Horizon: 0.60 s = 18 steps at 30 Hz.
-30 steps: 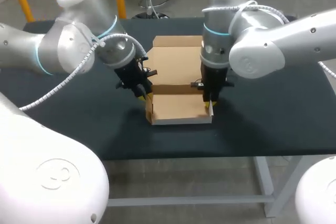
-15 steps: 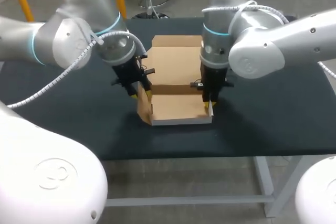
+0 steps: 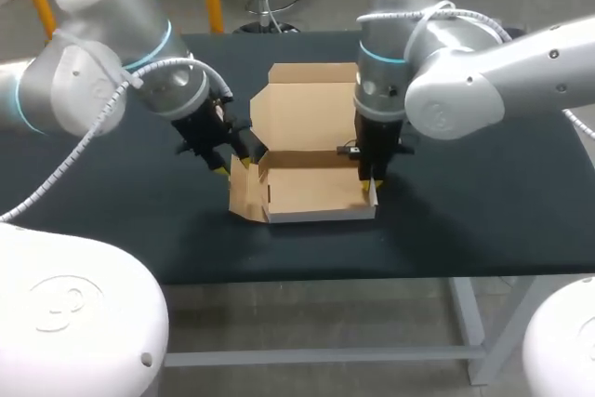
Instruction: Assemble the packaging by folding the flat box into shape, placing the metal phone stand inside, and closing the box properly
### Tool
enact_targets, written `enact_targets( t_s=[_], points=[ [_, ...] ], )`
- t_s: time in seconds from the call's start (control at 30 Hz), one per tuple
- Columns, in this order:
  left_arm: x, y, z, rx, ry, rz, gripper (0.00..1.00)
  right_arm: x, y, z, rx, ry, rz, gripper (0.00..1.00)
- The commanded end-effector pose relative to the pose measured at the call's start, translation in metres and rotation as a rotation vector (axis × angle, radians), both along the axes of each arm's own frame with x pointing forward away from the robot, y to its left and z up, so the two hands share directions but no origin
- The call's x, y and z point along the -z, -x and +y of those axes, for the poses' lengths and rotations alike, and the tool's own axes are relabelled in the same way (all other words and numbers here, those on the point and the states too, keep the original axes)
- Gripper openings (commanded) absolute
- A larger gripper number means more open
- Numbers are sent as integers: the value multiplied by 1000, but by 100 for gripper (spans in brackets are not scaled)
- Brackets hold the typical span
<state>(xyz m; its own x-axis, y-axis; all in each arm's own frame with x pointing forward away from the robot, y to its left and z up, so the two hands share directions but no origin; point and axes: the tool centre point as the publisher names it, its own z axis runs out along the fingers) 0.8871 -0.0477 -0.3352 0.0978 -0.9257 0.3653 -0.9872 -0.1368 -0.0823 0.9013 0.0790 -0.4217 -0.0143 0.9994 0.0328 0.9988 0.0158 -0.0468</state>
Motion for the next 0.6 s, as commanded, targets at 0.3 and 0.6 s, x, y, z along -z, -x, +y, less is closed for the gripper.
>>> enact_targets(
  t_s=[0.3, 0.6],
  points=[
    [10, 13, 42, 12, 157, -18, 25, -1, 0, 1, 0, 2, 2, 0],
    [30, 16, 61, 16, 282, -6, 22, -1, 0, 1, 0, 2, 2, 0]
  ],
)
